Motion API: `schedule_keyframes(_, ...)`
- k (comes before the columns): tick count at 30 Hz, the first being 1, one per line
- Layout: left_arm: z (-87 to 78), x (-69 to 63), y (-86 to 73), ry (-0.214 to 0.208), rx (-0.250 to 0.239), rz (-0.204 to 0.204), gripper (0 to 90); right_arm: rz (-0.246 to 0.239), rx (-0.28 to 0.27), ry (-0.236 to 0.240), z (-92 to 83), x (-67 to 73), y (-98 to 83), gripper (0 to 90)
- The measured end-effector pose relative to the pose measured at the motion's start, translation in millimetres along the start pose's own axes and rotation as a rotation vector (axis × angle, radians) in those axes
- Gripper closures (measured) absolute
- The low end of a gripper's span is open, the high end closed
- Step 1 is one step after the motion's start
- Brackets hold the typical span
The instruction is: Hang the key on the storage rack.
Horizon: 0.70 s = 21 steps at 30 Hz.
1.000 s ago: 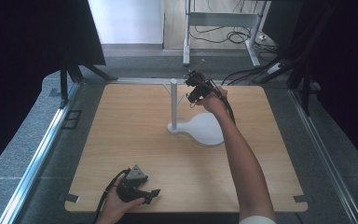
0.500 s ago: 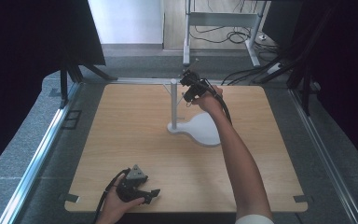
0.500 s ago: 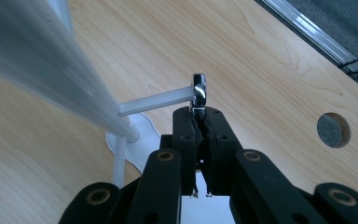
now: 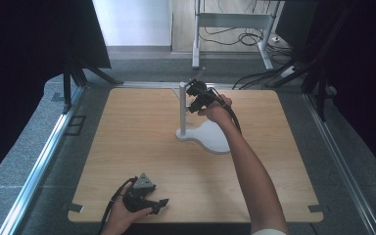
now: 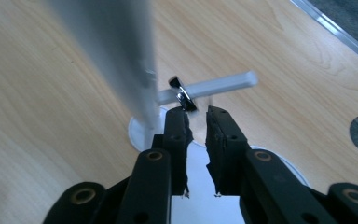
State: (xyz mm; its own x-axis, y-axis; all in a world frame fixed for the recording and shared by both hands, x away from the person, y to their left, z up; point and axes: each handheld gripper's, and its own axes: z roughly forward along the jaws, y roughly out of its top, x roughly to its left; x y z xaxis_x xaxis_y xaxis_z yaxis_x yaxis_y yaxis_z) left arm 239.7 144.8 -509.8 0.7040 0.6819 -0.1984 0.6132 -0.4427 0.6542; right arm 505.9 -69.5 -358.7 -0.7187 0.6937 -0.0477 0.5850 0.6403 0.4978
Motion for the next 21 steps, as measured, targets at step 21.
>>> schedule_keyframes(21,1.4,-3.7,1.1,0.006,0.007,0.011,26.0,0.032,-0.101,0.052,-29.0,-0.2,-55.2,57.6)
